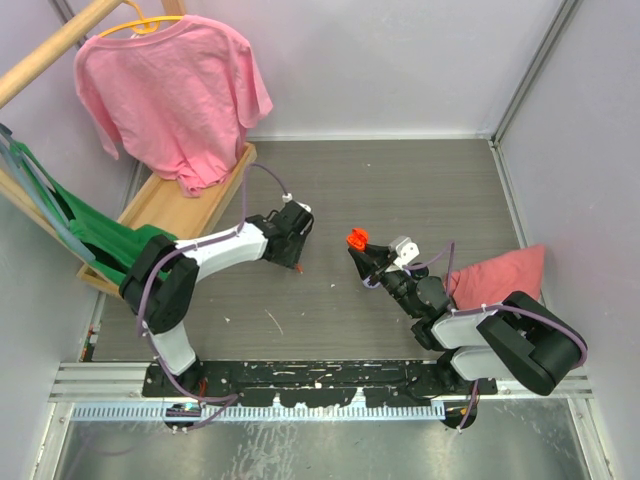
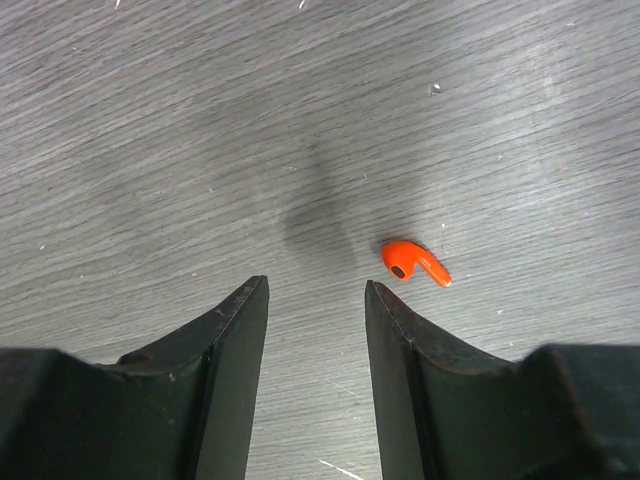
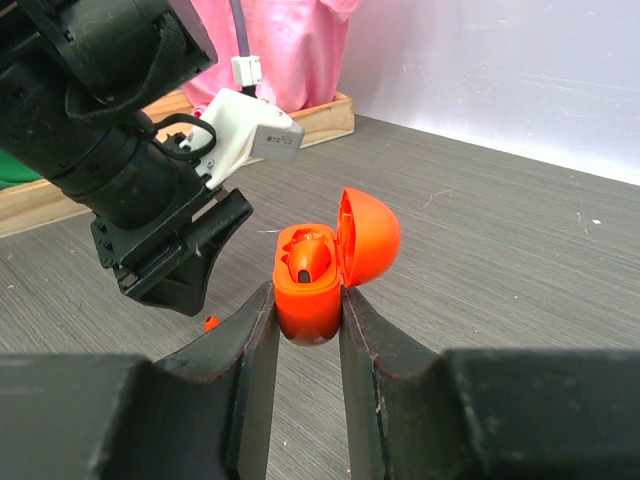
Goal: Insert the wireless bluetooth earbuds into the charging case
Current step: Move the earbud to the center of the board, then pick up the earbud from the center of the board.
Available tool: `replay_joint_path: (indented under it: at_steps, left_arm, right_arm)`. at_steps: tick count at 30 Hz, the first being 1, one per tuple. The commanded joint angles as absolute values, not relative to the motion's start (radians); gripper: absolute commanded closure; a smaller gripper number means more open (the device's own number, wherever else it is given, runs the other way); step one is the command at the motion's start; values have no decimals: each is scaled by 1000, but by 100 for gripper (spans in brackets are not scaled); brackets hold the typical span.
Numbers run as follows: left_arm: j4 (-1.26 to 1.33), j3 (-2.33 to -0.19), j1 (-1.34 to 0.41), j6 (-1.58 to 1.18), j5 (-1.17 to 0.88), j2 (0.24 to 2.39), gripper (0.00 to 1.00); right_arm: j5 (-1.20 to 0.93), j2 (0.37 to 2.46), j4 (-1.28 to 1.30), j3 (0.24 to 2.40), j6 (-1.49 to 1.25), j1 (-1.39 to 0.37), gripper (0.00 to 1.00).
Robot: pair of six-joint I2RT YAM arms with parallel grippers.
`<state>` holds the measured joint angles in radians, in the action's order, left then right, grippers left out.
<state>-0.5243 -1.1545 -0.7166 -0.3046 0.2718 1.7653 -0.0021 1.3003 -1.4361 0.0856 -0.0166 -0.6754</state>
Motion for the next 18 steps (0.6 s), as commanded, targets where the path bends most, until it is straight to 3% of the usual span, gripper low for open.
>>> replay_joint_path:
  at_steps: [1,10,18]
  left_arm:
    - [-525,-1158,-715,-369,233,1672,54]
    - [-489,-1181,-735,-459,188,1704,51]
    - [-429,-1175,-735,-466,158,1777,59]
  right_arm:
    - [-6,1281,-1517,92,-12,-673,98]
    - [-3,1286,-1516,91,-12,-673,98]
    - [-4,1285,-1516,92,-13,-673,98]
